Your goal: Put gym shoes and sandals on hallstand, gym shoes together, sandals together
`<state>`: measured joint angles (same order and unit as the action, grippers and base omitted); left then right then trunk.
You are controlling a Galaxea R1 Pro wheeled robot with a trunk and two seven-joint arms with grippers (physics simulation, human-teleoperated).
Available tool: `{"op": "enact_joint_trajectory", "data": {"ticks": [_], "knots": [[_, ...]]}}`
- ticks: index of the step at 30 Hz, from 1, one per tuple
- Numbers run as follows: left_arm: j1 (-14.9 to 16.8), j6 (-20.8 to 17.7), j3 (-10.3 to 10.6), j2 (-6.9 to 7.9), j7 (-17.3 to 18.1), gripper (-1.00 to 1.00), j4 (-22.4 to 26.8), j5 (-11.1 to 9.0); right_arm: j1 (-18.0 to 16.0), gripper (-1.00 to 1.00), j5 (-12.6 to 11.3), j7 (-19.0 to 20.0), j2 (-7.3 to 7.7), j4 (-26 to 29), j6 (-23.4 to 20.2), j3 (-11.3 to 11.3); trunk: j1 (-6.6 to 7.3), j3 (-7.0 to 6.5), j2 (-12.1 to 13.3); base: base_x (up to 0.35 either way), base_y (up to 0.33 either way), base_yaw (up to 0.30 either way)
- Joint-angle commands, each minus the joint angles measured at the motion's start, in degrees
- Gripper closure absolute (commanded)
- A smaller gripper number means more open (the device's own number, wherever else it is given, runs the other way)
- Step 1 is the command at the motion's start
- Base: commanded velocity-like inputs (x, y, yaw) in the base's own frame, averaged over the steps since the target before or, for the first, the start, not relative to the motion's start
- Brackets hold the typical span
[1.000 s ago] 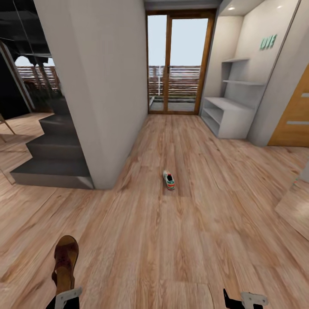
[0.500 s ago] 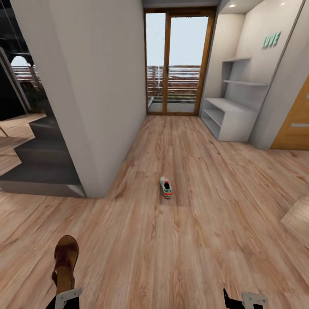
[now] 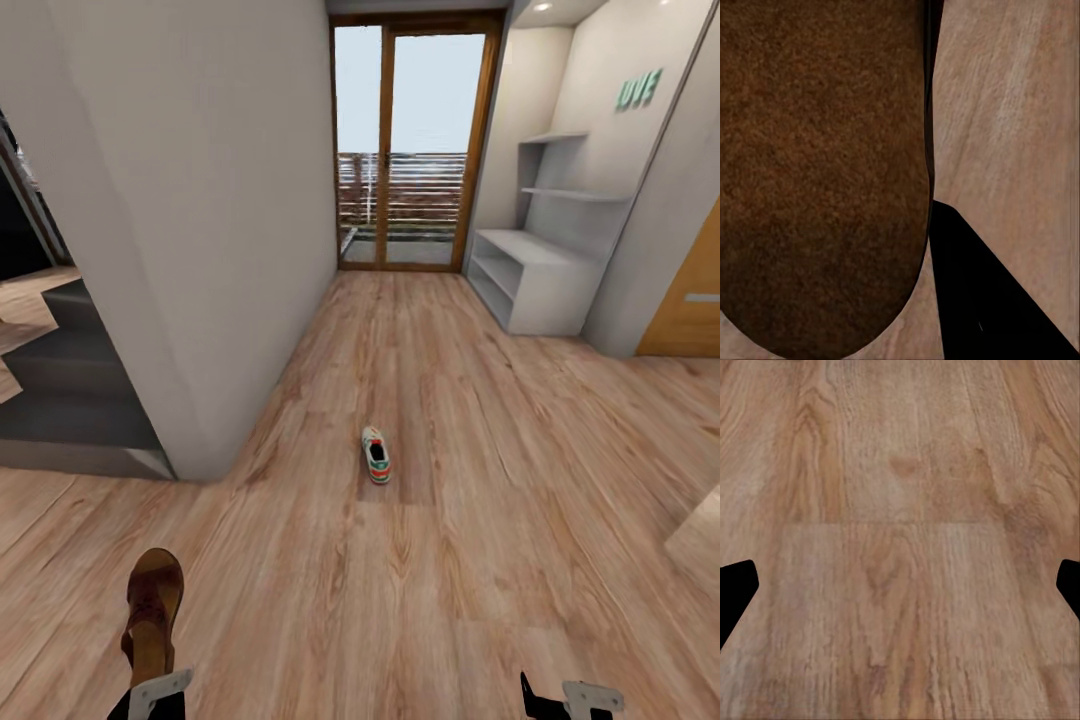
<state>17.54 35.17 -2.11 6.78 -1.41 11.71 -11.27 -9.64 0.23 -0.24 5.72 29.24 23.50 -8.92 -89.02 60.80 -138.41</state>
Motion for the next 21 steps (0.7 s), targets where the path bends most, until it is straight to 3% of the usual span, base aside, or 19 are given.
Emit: {"op": "enact_joint_trajectory", "data": {"ticks": [1, 7, 21], "knots": [[0.04, 0.15, -0.27, -0.01, -0.09, 1.00, -0.04, 0.28, -0.03, -1.00, 0.03, -0.02, -0.01, -0.04, 0.19, -0.05, -0.02, 0.05, -0.02, 0.283, -0.181, 0.147], [0.04, 0.14, -0.26, -0.01, -0.09, 1.00, -0.02, 0.28, -0.03, -1.00, 0.03, -0.06, -0.01, 0.01, 0.22, -0.06, -0.02, 0.05, -0.02, 0.282, -0.182, 0.193], [0.04, 0.16, -0.27, -0.01, -0.09, 1.00, -0.02, 0.28, -0.03, -1.00, 0.03, -0.11, -0.01, 0.00, 0.23, -0.10, -0.02, 0.05, -0.02, 0.282, -0.182, 0.013]]}}
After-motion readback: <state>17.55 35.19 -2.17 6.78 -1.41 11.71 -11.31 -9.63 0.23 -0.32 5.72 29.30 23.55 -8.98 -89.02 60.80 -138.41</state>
